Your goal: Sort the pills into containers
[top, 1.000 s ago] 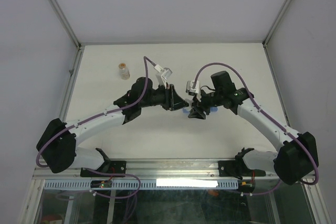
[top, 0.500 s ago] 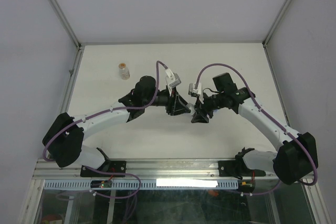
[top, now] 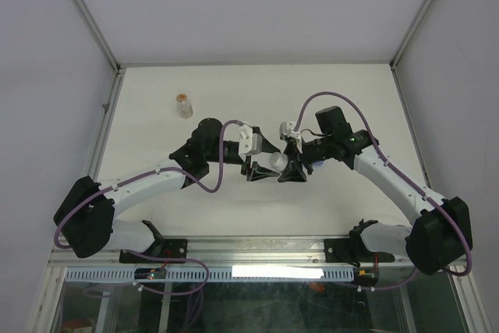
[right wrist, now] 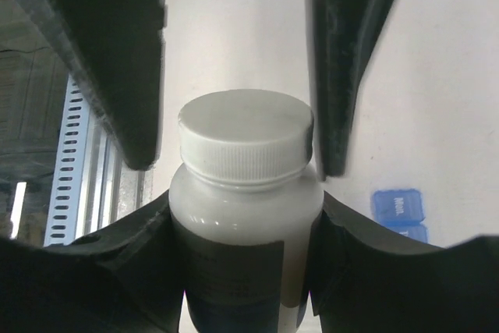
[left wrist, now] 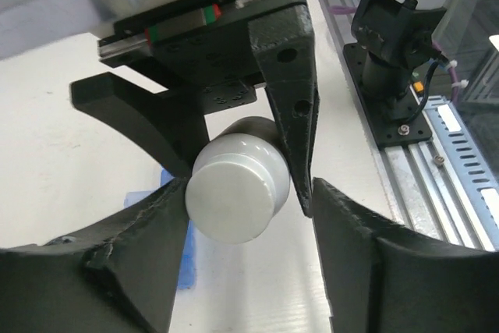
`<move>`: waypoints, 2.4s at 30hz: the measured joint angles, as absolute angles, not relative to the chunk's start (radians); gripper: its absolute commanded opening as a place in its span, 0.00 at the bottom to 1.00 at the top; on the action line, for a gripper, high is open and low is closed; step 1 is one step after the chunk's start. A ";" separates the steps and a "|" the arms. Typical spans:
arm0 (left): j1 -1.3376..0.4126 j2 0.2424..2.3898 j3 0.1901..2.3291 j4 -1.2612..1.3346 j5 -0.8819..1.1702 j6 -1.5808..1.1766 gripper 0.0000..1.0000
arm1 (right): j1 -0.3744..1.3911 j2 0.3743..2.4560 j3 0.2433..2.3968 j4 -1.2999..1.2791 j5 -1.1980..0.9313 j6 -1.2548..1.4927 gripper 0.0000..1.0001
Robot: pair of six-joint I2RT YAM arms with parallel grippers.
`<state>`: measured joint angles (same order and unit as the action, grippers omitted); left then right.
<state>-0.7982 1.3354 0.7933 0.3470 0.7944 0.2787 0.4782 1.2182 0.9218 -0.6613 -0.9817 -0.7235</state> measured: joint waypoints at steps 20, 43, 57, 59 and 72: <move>-0.802 1.009 0.499 0.520 0.465 -0.138 0.99 | 0.478 1.218 0.928 -0.573 -1.012 -0.725 0.00; -1.015 1.103 0.764 0.160 -0.100 -0.593 0.72 | 0.478 1.237 0.928 -0.572 -1.011 -0.725 0.00; -1.023 1.181 0.815 0.090 -0.077 -0.566 0.31 | 0.478 1.238 0.928 -0.572 -1.009 -0.725 0.00; -1.022 1.186 0.821 0.088 -0.069 -0.561 0.25 | 0.477 1.238 0.928 -0.572 -1.007 -0.725 0.00; -0.966 1.210 0.773 0.229 0.203 -0.282 0.25 | 0.474 1.238 0.928 -0.637 -1.028 -0.749 0.00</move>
